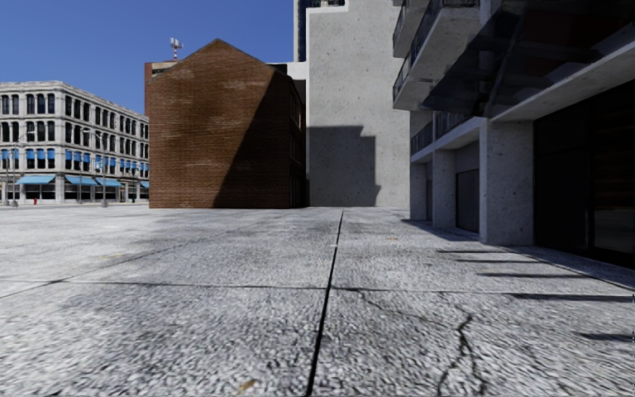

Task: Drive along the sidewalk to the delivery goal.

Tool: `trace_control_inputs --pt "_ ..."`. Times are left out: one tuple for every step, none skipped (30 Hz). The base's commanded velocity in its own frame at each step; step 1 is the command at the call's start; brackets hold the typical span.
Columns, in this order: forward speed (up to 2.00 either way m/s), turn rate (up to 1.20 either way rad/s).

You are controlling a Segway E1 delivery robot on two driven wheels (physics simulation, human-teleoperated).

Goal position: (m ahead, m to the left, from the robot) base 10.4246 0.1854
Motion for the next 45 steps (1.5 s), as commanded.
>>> trace_control_inputs --pt "2.00 0.00" --pt "2.00 0.00" --pt "2.00 0.00" --pt "2.00 0.00" --pt "2.00 0.00" --pt "2.00 0.00" --pt "2.00 0.00" --pt "2.00 0.00" --pt "2.00 0.00" --pt "2.00 0.00" --pt "2.00 0.00" --pt "2.00 0.00" --pt "2.00 0.00" --pt "2.00 0.00" --pt "2.00 0.00" --pt "2.00 0.00" --pt "2.00 0.00" --pt "2.00 0.00" --pt "2.00 0.00" --pt "2.00 0.00" --pt "2.00 0.00" --pt "2.00 0.00" --pt "2.00 0.00" --pt "2.00 0.00" --pt "2.00 0.00" --pt "2.00 0.00" --pt "2.00 0.00" --pt "2.00 0.00" --pt "2.00 0.00" --pt "2.00 0.00" --pt "2.00 0.00" --pt "2.00 0.00" --pt "2.00 0.00" --pt "2.00 0.00" --pt "2.00 0.00" --pt "2.00 0.00" --pt "2.00 0.00" --pt "2.00 0.00" --pt "2.00 0.27" --pt "2.00 0.27" --pt "2.00 0.27" --pt "2.00 0.27" --pt "2.00 0.27" --pt "2.00 0.27" --pt "2.00 0.27"
